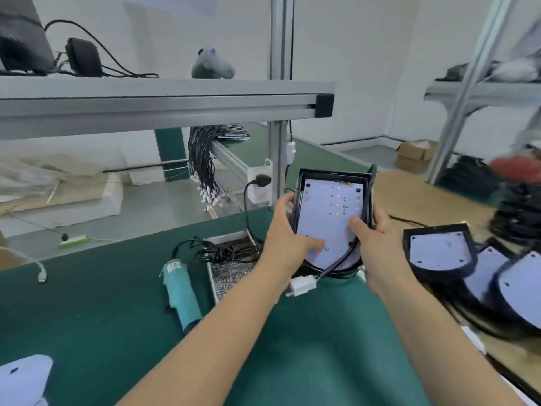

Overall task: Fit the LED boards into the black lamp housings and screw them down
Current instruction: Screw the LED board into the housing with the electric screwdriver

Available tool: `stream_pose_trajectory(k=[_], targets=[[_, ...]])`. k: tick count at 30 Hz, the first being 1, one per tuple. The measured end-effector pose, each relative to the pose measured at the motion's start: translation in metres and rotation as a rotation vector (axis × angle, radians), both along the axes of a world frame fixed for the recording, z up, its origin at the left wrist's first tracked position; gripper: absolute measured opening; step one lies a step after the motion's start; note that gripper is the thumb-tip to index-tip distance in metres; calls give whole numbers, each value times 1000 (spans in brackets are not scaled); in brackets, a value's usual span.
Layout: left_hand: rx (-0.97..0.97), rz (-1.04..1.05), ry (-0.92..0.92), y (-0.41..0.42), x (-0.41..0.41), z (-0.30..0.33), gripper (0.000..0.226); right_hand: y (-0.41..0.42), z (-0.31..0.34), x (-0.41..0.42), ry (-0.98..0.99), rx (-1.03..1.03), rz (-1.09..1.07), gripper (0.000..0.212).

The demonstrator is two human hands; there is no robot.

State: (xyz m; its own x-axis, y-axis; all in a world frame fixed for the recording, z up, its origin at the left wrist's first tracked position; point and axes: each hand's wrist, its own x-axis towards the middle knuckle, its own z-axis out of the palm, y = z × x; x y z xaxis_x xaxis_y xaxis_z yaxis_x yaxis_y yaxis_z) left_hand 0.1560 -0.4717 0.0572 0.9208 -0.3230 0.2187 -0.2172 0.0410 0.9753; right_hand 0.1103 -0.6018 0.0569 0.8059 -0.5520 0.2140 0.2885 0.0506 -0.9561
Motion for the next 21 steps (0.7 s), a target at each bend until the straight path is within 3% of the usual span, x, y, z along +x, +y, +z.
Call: stream_pose_trajectory(k=[4,7,10,13,18,21], targets=[[39,-153,-17,-60,-2,-3,65,-60,-2,-11,42,-137,-279,34],[194,-282,-137,-100,-11,-13,57,-101,-2,-14,90,-238,-445,29],[499,-320,-246,-128,-16,-24,60,-135,-5,-7,276,-317,-540,14],[574,-376,-235,-143,-17,-34,59,-151,-10,-1,536,-431,-587,8],[735,-478,-311,-156,-20,-48,56,-157,-19,5,630,-599,-650,54],[868,-465,-388,-158,-16,-52,55,-156,-20,10,789,-970,-674,71]])
